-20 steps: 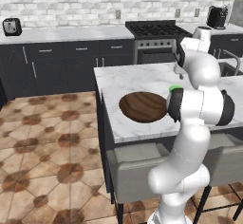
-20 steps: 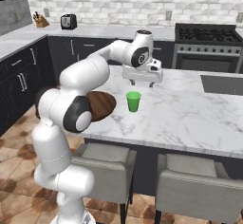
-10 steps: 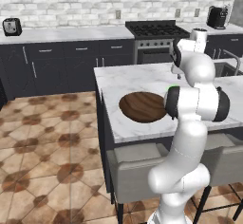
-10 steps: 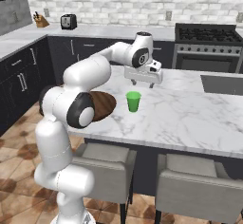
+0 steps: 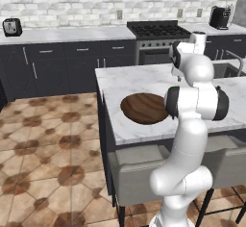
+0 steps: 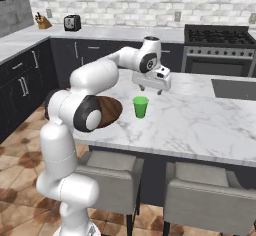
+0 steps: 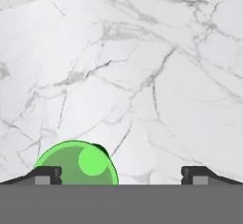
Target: Place the cup inside the bowl on the dining table and move the bowl to any counter.
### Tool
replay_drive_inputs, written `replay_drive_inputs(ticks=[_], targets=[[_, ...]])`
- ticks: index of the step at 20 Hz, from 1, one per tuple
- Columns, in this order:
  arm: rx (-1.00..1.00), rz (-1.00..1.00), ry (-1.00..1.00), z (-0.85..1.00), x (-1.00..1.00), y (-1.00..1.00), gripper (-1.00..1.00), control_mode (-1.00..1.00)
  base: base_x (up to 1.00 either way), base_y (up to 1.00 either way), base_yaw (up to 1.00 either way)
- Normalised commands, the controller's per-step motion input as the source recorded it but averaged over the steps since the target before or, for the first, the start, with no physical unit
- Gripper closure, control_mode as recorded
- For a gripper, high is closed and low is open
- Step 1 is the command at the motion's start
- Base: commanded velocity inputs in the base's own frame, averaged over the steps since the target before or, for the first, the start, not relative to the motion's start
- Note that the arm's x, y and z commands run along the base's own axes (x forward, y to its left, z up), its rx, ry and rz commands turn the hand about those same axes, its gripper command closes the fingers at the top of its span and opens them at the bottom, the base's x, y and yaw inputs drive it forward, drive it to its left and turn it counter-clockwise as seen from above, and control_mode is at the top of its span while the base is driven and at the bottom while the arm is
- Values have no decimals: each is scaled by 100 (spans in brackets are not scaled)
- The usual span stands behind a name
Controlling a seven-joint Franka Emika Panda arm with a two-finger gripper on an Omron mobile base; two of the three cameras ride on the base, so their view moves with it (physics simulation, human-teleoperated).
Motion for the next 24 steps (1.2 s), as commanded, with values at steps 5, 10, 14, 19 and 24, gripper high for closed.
replay_drive_inputs(ticks=[5, 10, 14, 19, 24], targets=[[0, -5, 0, -24, 0, 0, -100, -100, 0, 0, 0], [0, -2, 0, -18, 0, 0, -100, -100, 0, 0, 0], [0, 0, 0, -9, 0, 0, -100, -100, 0, 0, 0], [0, 0, 0, 0, 0, 0, -100, -100, 0, 0, 0], [1, 0, 1, 0, 0, 0, -100, -100, 0, 0, 0]])
